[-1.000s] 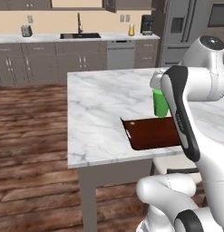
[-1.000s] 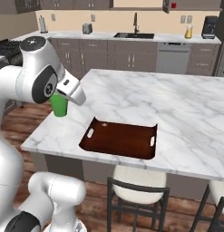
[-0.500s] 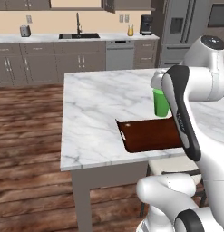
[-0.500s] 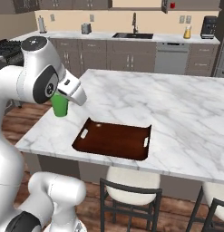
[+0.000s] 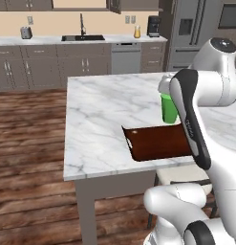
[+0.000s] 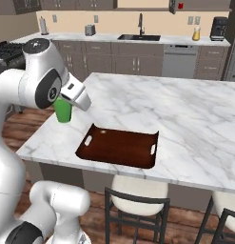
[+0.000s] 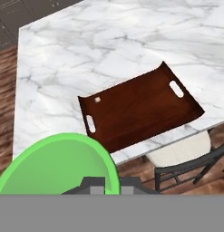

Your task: There is a tray on the dining counter. Grab the cup, mug, and pitcher and place them on the tray. The pitcher may be placed next to the tray if it cannot fit the tray.

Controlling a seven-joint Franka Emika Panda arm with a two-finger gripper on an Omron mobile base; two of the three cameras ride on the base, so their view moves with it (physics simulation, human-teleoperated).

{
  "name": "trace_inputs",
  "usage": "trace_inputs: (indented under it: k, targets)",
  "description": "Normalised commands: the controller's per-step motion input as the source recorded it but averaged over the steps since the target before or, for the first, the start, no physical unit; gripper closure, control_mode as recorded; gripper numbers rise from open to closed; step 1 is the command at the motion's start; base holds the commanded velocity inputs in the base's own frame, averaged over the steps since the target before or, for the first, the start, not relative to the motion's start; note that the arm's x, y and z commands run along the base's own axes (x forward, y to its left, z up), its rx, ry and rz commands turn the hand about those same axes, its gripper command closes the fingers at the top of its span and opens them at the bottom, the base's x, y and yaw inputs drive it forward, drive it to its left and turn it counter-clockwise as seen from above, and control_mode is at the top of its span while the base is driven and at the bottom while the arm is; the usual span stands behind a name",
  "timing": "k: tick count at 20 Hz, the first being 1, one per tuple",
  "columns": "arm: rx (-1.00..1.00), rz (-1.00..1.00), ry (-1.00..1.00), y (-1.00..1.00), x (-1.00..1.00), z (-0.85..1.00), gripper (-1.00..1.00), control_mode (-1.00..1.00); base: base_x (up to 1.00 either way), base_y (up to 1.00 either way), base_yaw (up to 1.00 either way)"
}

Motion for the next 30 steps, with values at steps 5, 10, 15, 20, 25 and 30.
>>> trace_inputs:
  k: [5,10,15,20,25,30]
  targets:
    - [0.00,0.00,0.01,-0.03,0.73,-0.28,1.00,-1.00,0.00,0.00,0.00]
    - [0.00,0.01,0.00,-0.01,0.66,-0.35,1.00,-1.00,0.00,0.00,0.00]
    - [0.00,0.05,0.04,-0.01,0.44,-0.50,1.00,-1.00,0.00,0.00,0.00]
    - [0.00,0.06,0.03,-0.03,0.39,-0.50,1.00,-1.00,0.00,0.00,0.00]
    - [0.00,0.05,0.00,0.00,0.30,-0.48,1.00,-1.00,0.00,0.00,0.00]
    - [0.00,0.01,-0.01,0.00,0.25,-0.38,1.00,-1.00,0.00,0.00,0.00]
